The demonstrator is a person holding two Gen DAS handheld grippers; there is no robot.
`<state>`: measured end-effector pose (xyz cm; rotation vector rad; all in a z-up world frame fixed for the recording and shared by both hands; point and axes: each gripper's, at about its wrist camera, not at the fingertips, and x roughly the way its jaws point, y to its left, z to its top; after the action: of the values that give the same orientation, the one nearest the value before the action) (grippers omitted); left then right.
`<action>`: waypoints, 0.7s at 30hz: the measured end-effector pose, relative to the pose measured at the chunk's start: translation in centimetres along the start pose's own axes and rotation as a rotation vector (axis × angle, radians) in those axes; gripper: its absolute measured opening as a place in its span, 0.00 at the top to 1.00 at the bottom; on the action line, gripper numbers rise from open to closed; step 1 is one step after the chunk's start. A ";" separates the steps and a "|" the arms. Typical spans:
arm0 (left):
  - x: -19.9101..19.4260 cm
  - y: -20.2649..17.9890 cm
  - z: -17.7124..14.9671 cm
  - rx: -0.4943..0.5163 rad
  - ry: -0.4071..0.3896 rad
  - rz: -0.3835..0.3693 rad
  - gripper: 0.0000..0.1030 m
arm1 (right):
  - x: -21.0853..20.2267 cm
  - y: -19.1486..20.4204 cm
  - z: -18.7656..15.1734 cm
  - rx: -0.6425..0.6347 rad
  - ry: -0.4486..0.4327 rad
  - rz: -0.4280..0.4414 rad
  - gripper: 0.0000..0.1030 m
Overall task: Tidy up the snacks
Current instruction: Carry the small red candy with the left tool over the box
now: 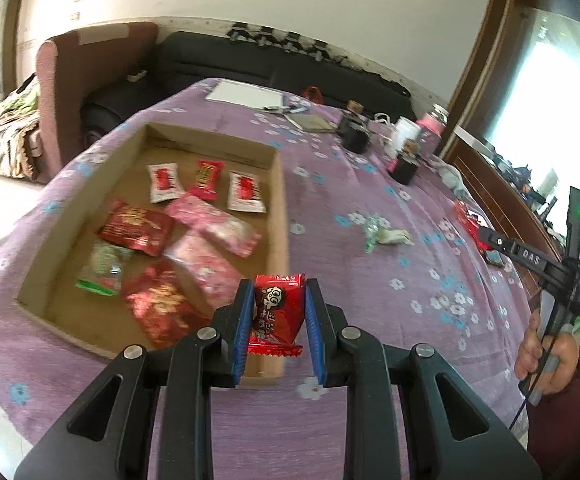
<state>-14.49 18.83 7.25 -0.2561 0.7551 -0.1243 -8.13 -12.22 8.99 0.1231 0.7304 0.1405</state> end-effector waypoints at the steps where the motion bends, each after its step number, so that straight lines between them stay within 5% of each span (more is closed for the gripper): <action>1: -0.1 0.4 0.1 -0.007 -0.004 0.006 0.78 | 0.2 0.9 0.1 -0.015 0.003 0.015 0.72; 21: -1.6 7.7 2.4 -0.036 -0.017 0.098 0.78 | 2.2 12.1 -0.2 -0.144 0.068 0.203 0.73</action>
<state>-13.85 26.99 7.87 -0.2533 0.7523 -0.0161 -7.68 0.05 9.38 0.0553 0.7719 0.3915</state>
